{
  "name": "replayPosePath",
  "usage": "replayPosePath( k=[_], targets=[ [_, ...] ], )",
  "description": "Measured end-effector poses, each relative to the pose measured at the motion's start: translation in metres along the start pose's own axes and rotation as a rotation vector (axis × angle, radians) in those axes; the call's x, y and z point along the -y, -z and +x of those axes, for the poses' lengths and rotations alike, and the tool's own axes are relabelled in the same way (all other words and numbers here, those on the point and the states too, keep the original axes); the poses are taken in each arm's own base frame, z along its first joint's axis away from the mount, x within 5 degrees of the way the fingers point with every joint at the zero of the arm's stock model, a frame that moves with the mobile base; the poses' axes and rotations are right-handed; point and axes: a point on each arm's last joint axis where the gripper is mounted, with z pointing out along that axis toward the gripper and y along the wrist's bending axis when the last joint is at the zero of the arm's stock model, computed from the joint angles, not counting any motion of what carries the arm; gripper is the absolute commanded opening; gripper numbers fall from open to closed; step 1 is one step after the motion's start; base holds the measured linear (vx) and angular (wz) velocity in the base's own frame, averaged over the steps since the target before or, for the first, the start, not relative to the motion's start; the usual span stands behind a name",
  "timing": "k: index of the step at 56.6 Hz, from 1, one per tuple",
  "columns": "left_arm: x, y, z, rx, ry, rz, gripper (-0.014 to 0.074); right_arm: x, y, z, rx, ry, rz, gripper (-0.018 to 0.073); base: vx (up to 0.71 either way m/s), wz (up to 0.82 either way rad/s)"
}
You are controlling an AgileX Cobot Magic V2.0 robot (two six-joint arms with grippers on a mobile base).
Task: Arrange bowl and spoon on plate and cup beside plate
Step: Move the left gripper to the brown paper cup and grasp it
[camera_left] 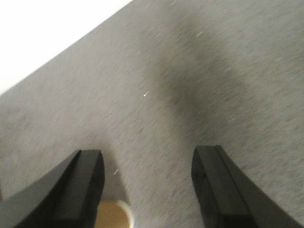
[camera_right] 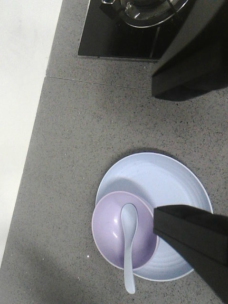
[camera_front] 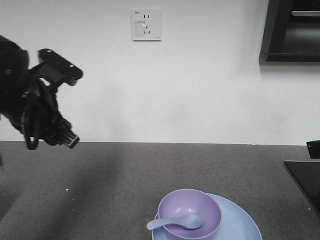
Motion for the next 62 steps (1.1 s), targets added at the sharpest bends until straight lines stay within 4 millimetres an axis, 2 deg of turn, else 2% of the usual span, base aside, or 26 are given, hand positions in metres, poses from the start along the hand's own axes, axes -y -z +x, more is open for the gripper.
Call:
replayPosePath(
  k=[11, 20, 46, 55, 62],
  targets=[
    [-0.038, -0.024, 0.041, -0.152, 0.1, -0.06, 0.0524, 0.0, 0.0, 0.0, 0.0, 0.0, 0.0, 0.0515, 0.0, 0.0],
    [-0.05, -0.039, 0.061, -0.234, 0.154, -0.078, 0.0524, 0.0, 0.0, 0.0, 0.0, 0.0, 0.0, 0.0515, 0.0, 0.0],
    [-0.066, -0.067, 0.091, -0.274, 0.247, -0.07, 0.0523, 0.0, 0.0, -0.001, 0.011, 0.0, 0.0, 0.0515, 0.0, 0.0],
    [-0.068, -0.07, 0.092, -0.276, 0.259, -0.07, 0.0523, 0.0, 0.0, -0.002, 0.026, 0.0, 0.0, 0.0515, 0.0, 0.0],
    [-0.064, -0.084, 0.092, -0.305, 0.267, -0.037, 0.0523, 0.0, 0.0, -0.002, 0.026, 0.0, 0.0, 0.0515, 0.0, 0.0]
  ],
)
